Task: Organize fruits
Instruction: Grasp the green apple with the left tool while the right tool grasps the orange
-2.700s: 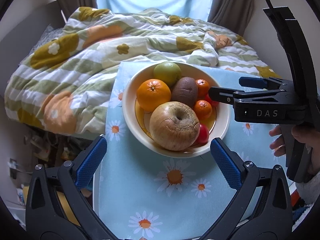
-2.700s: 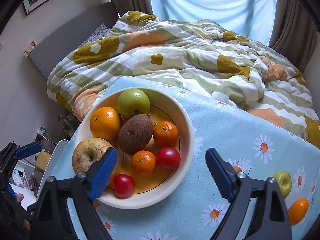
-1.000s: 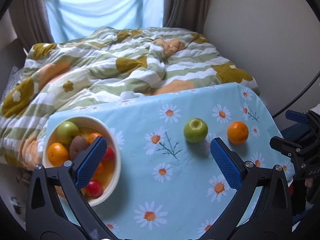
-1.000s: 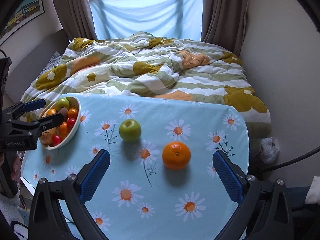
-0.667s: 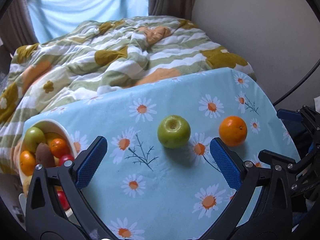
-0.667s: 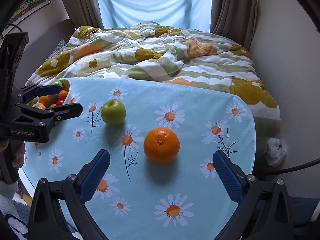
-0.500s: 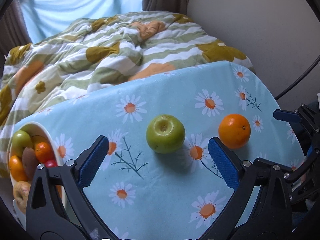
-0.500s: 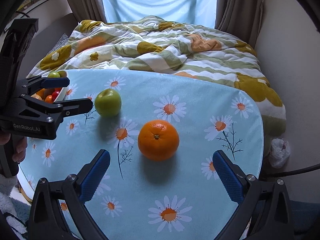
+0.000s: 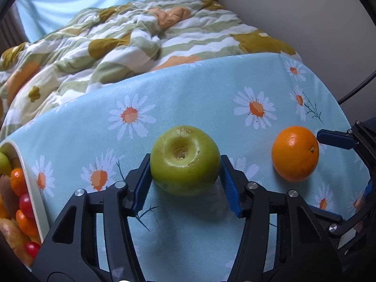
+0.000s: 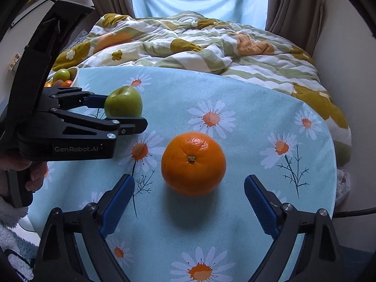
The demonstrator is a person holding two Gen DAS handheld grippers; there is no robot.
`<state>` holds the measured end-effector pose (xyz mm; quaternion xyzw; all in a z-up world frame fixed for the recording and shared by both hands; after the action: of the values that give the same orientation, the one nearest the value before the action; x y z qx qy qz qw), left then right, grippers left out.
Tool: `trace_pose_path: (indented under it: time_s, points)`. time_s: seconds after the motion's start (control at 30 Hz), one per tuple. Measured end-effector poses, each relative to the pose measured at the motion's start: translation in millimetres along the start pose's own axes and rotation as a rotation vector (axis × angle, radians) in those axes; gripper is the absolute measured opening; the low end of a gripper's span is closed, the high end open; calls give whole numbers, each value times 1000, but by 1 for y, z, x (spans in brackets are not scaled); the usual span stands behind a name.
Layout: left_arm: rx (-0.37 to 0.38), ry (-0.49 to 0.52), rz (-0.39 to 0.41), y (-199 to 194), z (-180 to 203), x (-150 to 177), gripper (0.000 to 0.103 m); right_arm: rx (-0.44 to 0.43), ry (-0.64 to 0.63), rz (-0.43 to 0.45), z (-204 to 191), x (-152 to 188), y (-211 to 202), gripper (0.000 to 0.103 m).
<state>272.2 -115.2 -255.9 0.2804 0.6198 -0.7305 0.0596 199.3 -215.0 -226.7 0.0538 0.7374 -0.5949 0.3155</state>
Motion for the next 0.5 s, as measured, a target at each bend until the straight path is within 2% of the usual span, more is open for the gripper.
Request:
trace_pose_path:
  time_s: [0.2, 0.27, 0.5]
  points:
    - [-2, -6, 1, -1, 1, 4, 59, -7, -16, 4, -2, -5, 5, 83]
    - [-4, -8, 1, -2, 0, 6, 59, -9, -21, 4, -3, -6, 7, 75]
    - [-8, -27, -3, -7, -4, 14, 59, 2, -29, -1, -4, -8, 14, 67]
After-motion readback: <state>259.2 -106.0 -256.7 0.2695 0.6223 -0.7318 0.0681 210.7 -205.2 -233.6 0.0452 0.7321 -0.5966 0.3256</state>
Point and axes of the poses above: each gripper's, at about its wrist camera, not at the fingertips, and y roughly the way its jaws point, z to its right, x to its underside, the point moved 7 cm from there along y, roughly the way its jaws point, and after that the axes turned 3 degrees about z, right-handed, at the moved point
